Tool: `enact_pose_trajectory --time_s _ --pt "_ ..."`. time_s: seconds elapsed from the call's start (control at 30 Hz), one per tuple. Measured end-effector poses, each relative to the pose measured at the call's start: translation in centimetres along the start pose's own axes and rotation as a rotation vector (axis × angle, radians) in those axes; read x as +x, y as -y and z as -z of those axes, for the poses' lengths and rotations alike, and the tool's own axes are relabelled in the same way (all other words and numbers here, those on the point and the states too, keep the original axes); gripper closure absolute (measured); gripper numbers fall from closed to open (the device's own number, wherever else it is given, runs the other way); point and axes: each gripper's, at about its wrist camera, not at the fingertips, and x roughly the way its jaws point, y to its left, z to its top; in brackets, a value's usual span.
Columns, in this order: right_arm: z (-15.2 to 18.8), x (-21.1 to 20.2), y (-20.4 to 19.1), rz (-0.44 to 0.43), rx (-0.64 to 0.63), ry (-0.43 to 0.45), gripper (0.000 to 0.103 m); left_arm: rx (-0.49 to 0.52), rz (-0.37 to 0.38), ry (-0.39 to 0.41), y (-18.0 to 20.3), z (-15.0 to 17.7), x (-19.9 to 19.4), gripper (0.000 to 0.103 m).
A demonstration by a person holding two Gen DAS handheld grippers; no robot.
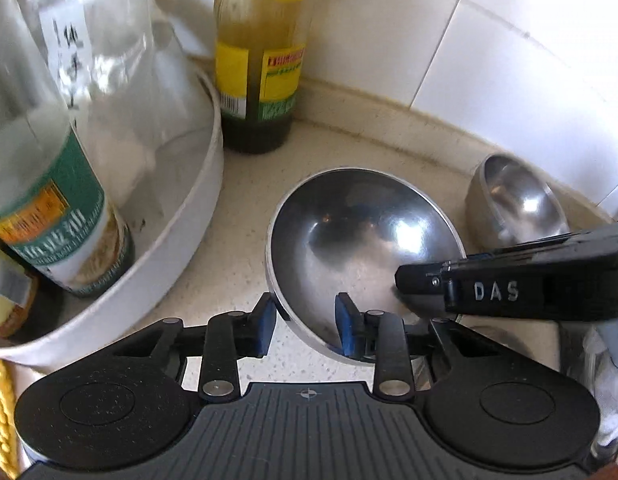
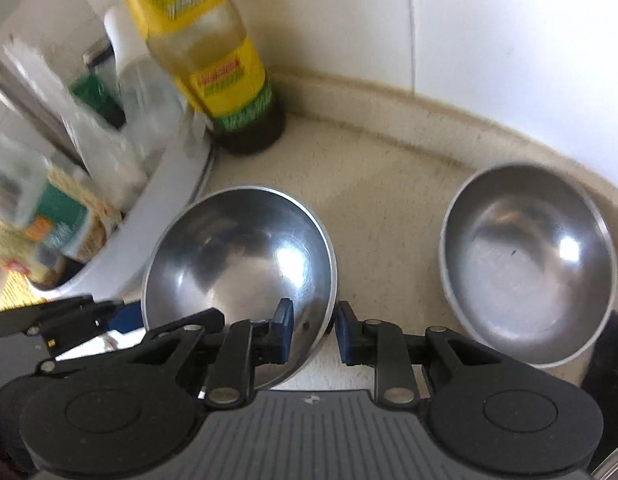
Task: Organize plates and bowls
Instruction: 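Lower the held steel bowl into another steel bowl and open the left tool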
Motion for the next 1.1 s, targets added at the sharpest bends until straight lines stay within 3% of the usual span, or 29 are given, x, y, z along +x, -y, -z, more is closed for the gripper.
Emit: enact_pose_trajectory --time_s 0.23,0.5,0.8,1.1 --pt "-0.4 -5.6 -0.6 -0.001 0.000 0.115 0.062 0.032 0.038 0.074 1.1 -1.2 -3.4 0.063" --pt "3.6 -9.5 -0.6 0.053 0.053 0.135 0.062 0.135 0.114 0.081 3.6 0.6 -6.6 0.062" --pt "8.3 -10.3 -0.6 0.081 0.143 0.103 0.062 0.281 0.152 0.053 5.0 4.0 -8.1 0.061" --pt "11.1 -9.3 -0.5 0.101 0.183 0.042 0.062 0.351 0.164 0.011 4.7 5.5 -7.4 0.061"
